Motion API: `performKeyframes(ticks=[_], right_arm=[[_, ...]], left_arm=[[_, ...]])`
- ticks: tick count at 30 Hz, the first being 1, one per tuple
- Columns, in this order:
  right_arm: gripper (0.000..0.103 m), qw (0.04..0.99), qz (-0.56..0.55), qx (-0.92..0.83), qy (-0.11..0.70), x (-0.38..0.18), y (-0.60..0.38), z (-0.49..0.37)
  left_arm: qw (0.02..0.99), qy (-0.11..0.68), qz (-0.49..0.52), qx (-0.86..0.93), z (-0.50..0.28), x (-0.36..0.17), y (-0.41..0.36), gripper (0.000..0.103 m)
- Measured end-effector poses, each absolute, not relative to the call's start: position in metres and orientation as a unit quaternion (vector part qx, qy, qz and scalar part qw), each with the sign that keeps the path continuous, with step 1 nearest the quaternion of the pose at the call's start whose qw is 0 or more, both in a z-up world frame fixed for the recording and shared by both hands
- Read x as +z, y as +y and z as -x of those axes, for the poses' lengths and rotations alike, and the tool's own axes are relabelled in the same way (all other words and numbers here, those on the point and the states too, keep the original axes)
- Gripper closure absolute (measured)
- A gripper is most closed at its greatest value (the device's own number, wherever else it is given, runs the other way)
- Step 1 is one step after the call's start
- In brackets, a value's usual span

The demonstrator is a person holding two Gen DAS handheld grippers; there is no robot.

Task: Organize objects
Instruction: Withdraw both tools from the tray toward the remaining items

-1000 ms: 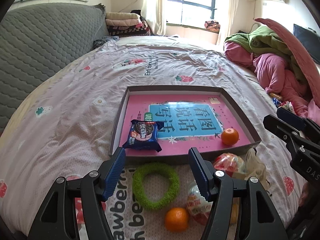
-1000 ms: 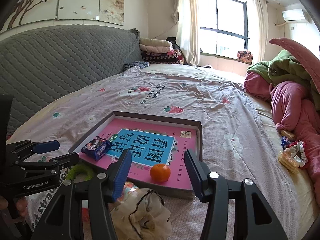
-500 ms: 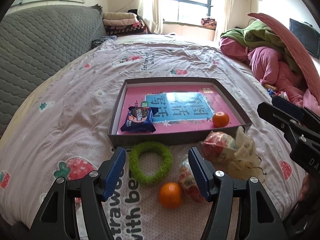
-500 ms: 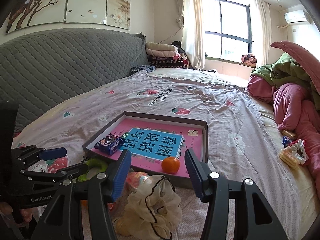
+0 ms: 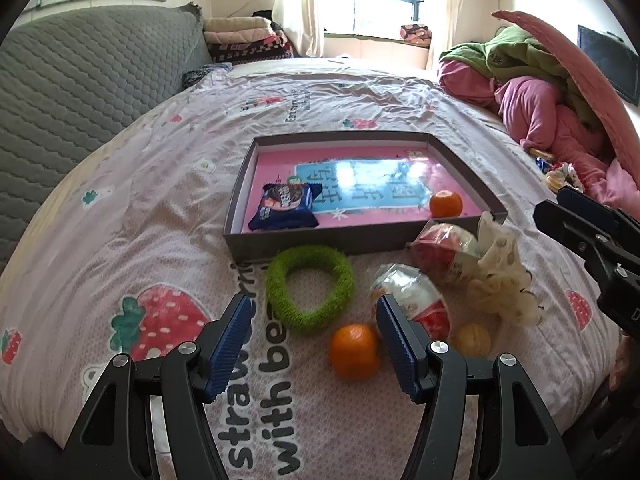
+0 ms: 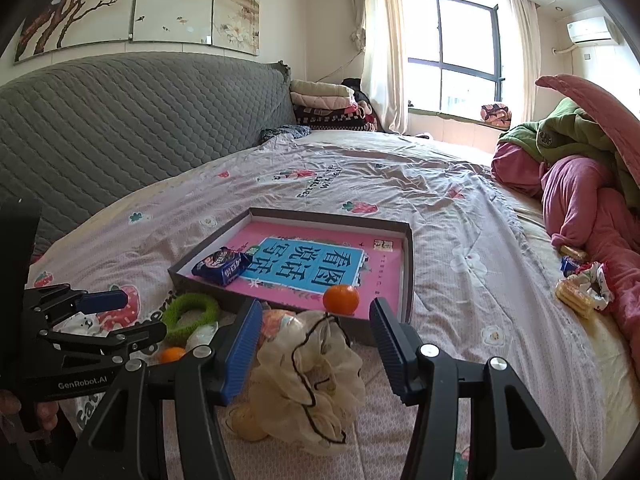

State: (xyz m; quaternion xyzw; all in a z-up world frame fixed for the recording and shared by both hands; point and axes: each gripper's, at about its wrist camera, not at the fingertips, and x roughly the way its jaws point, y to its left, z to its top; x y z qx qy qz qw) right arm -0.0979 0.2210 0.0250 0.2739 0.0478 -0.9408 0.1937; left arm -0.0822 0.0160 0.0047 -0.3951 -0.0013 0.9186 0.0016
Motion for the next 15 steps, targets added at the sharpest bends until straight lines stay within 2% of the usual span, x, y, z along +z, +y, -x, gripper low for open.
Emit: performKeyframes(ticks=[15], right_arm=[[0.047, 0.192, -0.291, -0.935, 0.06, 0.009, 0.221, 0.082]], left_arm=[[0.015, 0.007, 0.399, 0.917, 0.068, -0.003, 0.024, 0.036]])
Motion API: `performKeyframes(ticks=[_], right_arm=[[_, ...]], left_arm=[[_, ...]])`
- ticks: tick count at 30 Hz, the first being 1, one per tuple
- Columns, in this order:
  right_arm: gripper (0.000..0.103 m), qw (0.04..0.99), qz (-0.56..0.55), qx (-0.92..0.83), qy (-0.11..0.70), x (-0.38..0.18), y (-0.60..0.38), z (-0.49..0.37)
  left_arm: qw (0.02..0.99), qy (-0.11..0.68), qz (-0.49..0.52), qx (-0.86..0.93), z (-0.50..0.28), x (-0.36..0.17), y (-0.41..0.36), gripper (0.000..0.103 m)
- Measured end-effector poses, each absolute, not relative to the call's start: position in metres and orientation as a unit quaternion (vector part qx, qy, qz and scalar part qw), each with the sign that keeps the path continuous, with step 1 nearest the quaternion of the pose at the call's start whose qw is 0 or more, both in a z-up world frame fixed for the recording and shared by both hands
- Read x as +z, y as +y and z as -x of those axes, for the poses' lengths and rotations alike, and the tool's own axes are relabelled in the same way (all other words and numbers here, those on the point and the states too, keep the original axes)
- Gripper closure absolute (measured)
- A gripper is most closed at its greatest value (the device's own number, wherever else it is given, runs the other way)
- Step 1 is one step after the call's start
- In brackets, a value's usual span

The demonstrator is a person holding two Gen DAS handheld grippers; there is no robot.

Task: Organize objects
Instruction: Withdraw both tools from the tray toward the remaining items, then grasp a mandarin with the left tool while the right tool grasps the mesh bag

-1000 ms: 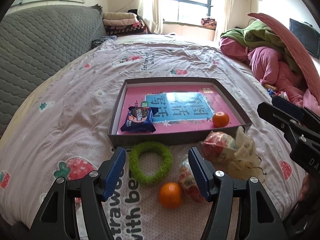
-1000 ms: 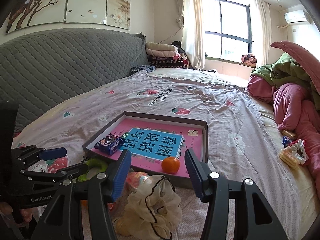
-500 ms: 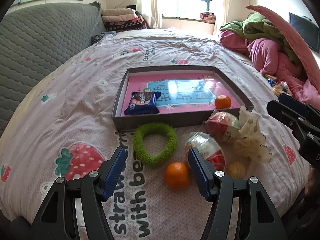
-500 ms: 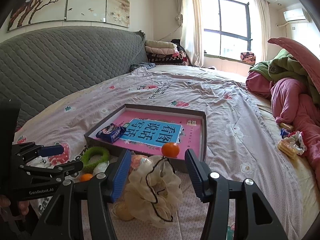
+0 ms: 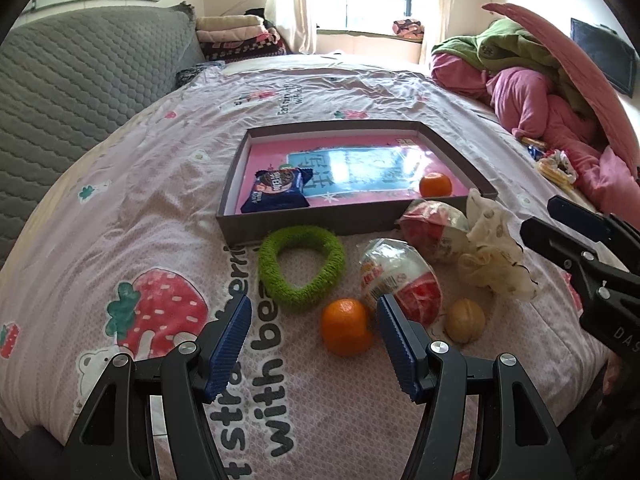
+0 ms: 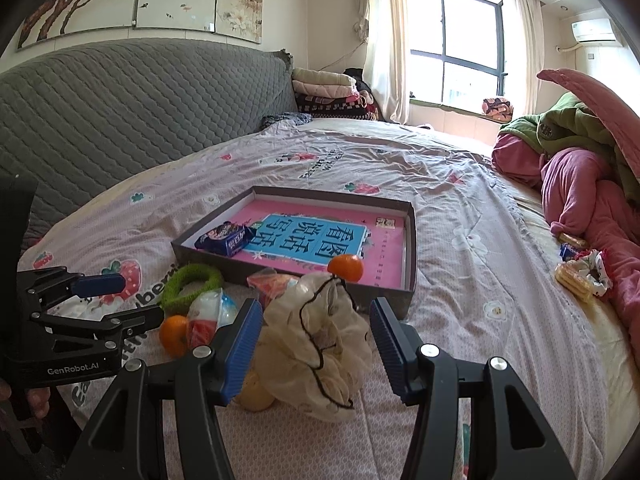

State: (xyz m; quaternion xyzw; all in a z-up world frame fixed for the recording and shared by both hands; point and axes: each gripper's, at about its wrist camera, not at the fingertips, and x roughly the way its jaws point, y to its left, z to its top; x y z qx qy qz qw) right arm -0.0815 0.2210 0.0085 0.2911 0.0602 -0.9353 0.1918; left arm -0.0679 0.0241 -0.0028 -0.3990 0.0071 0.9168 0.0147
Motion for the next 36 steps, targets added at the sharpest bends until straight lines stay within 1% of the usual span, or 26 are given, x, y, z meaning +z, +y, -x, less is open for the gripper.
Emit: performKeyframes(ticks=[17, 36], right_arm=[[0.047, 0.189, -0.32, -0.926, 0.066, -0.007, 0.223, 0.075], [0.047, 0.194, -0.345, -0.914, 0.088, -0.027, 0.213, 0.082]], left_arm=[[0.017, 0.01, 0.431, 0.902, 0.064, -0.026, 0.024, 0.036], [0.028, -0.022, 0.444, 0.895, 0.076, -0.039, 0.023, 0.036]])
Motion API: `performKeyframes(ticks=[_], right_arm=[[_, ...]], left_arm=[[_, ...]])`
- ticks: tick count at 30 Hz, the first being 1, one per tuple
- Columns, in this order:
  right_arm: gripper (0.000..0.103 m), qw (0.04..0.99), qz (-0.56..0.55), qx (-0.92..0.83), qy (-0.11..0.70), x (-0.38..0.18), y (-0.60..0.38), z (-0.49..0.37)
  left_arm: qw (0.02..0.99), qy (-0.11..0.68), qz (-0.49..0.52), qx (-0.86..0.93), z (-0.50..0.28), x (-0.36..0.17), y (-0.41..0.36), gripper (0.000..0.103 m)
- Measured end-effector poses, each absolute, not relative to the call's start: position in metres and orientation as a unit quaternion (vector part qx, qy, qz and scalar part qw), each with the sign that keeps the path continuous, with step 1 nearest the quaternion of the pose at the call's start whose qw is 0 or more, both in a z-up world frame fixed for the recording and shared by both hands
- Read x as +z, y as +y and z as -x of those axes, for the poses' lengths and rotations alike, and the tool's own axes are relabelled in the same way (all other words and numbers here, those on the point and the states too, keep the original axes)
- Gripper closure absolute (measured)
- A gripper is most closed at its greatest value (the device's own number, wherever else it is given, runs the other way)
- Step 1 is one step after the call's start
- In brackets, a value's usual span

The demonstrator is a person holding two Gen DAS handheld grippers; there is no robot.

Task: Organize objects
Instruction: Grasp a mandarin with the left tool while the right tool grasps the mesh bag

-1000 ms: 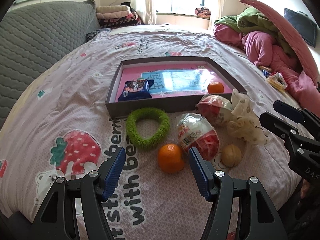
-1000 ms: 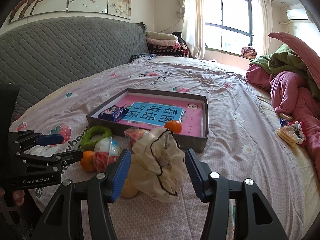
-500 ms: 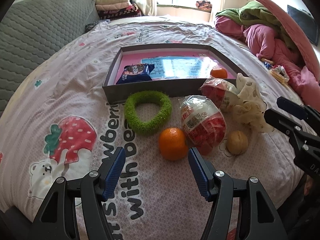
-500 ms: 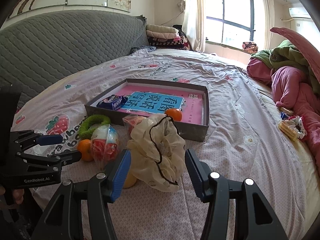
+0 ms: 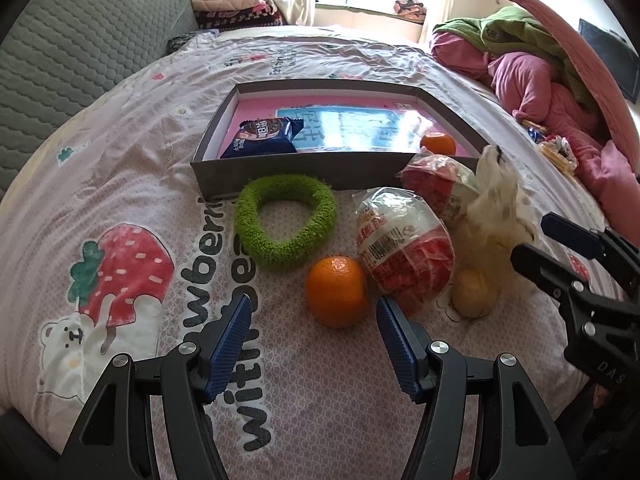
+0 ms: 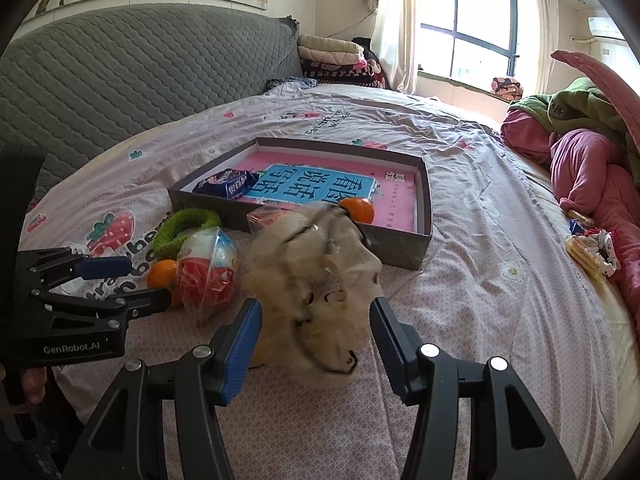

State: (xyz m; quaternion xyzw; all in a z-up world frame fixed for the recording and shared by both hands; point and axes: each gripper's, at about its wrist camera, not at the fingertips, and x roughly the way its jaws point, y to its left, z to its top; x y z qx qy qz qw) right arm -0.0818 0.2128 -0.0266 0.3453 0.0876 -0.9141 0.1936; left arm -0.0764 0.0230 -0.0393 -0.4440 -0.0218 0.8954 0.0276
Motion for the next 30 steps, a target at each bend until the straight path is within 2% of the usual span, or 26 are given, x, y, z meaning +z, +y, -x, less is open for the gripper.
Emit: performKeyframes(ticks=[12, 14, 18, 22, 30], right_arm=[[0.047, 0.191, -0.345, -0.912, 0.11, -0.037, 0.201, 0.084], [0.047, 0.188, -0.344, -0.914, 0.108, -0.037, 0.202, 0.086], [0.049, 0.19, -0.354, -0.911, 0.092, -0.041, 0.206, 0.093], [0.064, 0.188, -0.352, -0.913, 0.091, -0.042, 0.208, 0.095], [0.088, 0.217, -0.343, -0.911, 0.077, -0.041, 0.208, 0.092]], left_arm=[[0.034, -0.03, 0.444, 0.895, 0.087, -0.048, 0.026, 0.037], [0.04, -0.03, 0.445, 0.894, 0.088, -0.049, 0.029, 0.039], [0.052, -0.034, 0.451, 0.891, 0.091, -0.054, 0.033, 0.052], [0.06, -0.037, 0.451, 0.89, 0.092, -0.055, 0.036, 0.063], [0.068, -0.044, 0.443, 0.893, 0.092, -0.055, 0.035, 0.068]])
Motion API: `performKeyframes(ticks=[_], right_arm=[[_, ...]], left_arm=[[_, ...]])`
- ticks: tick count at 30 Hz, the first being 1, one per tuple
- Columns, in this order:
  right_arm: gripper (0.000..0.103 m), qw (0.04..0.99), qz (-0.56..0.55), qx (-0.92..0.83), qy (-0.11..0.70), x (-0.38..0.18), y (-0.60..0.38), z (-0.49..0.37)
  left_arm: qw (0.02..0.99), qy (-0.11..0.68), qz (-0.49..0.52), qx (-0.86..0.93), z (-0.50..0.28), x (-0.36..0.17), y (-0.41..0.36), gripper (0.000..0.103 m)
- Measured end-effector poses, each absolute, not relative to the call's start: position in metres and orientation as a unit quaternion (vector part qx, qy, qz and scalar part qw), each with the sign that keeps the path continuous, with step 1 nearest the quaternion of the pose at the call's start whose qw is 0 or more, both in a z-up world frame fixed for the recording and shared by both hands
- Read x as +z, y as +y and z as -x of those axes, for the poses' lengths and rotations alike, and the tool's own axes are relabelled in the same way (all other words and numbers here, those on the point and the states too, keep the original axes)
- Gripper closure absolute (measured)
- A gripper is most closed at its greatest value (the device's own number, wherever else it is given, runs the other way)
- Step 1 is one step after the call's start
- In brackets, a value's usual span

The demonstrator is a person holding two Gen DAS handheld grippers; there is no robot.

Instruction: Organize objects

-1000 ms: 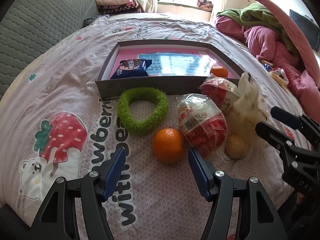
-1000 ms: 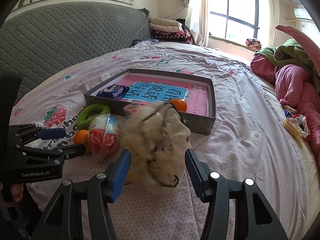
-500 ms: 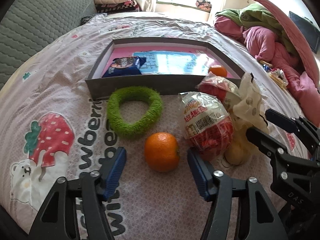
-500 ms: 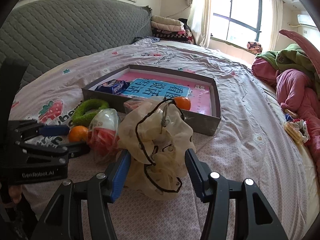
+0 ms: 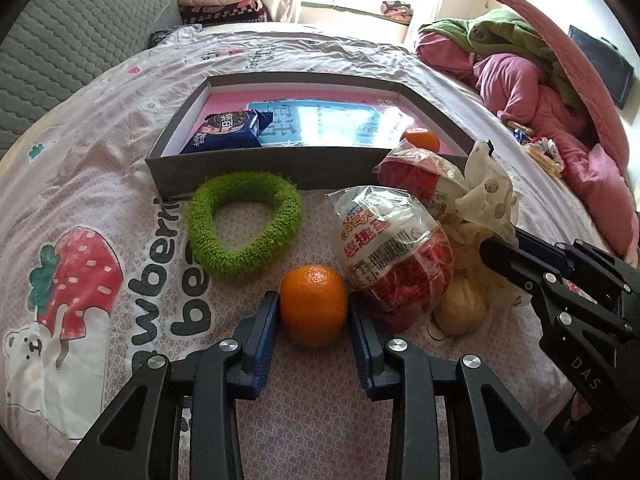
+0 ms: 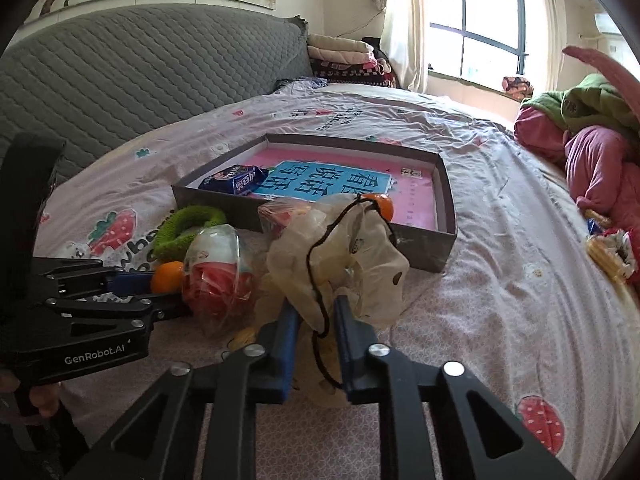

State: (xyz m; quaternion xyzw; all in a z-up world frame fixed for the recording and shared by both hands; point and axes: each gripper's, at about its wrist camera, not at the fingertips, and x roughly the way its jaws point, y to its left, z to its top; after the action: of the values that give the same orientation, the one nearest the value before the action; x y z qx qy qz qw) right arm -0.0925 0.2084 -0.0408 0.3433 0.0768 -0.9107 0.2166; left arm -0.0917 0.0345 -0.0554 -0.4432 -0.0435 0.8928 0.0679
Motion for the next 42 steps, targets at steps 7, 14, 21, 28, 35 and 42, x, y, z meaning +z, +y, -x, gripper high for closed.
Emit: performKeyframes(ticks=[7, 14, 21, 28, 35, 42], right_arm=[[0.092, 0.222, -0.336, -0.913, 0.059, -0.037, 0.214, 0.093], [0.092, 0.234, -0.298, -0.924, 0.044, -0.023, 0.218, 0.084], [0.092, 0.244, -0.284, -0.926, 0.039, -0.015, 0.219, 0.08], [0.092, 0.253, -0.256, -0.933, 0.035, -0.005, 0.222, 0.073], [0.092, 0.259, -0.226, -0.939, 0.033, 0.005, 0.224, 0.064], [0.092, 0.26, -0.216, -0.94, 0.034, 0.008, 0.223, 0.06]], left_arm=[[0.075, -0.056, 0.439, 0.893, 0.09, -0.053, 0.03, 0.068], [0.074, -0.057, 0.427, 0.899, 0.085, -0.045, 0.028, 0.068], [0.064, -0.054, 0.415, 0.906, 0.077, -0.034, 0.026, 0.068], [0.051, -0.042, 0.392, 0.918, 0.067, -0.016, 0.028, 0.068], [0.047, -0.035, 0.377, 0.924, 0.062, -0.004, 0.03, 0.068], [0.041, -0.027, 0.363, 0.93, 0.059, 0.004, 0.031, 0.068]])
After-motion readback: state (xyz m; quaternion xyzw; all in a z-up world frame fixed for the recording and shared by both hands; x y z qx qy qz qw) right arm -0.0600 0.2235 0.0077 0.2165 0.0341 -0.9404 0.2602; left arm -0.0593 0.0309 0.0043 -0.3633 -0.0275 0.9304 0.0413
